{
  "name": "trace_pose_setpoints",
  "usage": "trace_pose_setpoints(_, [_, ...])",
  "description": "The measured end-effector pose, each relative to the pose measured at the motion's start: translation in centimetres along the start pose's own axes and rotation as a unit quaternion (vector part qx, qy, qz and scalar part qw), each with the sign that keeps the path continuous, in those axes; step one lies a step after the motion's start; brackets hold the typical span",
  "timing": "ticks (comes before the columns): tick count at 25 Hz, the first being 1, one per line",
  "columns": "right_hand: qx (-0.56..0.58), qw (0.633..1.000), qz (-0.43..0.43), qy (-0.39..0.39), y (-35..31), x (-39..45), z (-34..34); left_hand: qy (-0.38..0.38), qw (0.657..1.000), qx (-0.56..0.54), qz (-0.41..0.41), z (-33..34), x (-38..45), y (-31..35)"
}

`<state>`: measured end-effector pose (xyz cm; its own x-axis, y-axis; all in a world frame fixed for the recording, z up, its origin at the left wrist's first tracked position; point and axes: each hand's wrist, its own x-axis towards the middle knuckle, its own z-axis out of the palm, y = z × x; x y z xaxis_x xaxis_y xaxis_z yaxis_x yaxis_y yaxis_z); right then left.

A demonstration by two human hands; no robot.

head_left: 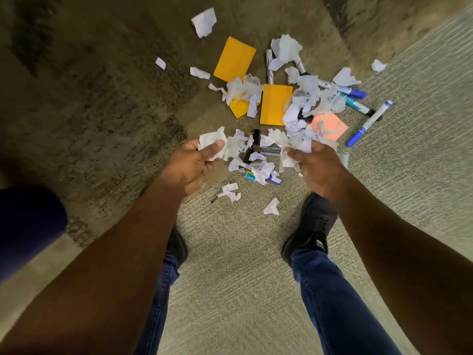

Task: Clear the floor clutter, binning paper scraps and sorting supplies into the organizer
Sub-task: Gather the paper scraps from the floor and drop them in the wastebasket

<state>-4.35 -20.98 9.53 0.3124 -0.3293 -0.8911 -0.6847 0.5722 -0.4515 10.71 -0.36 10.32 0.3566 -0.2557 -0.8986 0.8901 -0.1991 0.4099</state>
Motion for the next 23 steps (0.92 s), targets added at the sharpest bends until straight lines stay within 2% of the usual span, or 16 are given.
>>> trace_pose_setpoints(2, [0.063,0.997,-0.004,-0.031,-2.3,-2.0,1.0,0.004,1.000,-0.029,0.005,0.1,-2.4,1.6])
trace_pose_setpoints(5, [0.094,0.993,-0.024,-0.071,-5.6,-5.0,3.2,0.012,0.998,-0.054,0.033,0.5,-5.7,4.4])
trace_pose_setpoints(14, [0.050,0.982,-0.027,-0.182,-12.7,-13.9,10.7,0.048,0.976,-0.144,0.157,-1.5,-16.2,8.4])
trace_pose_setpoints(19, [0.105,0.973,-0.040,-0.200,-12.9,-18.5,16.6,0.049,0.964,-0.180,0.190,-6.0,-21.5,8.3])
trace_pose_setpoints(23, [0.063,0.965,-0.031,-0.252,-9.6,-23.4,26.5,0.080,0.949,-0.208,0.222,-15.0,-26.8,7.8])
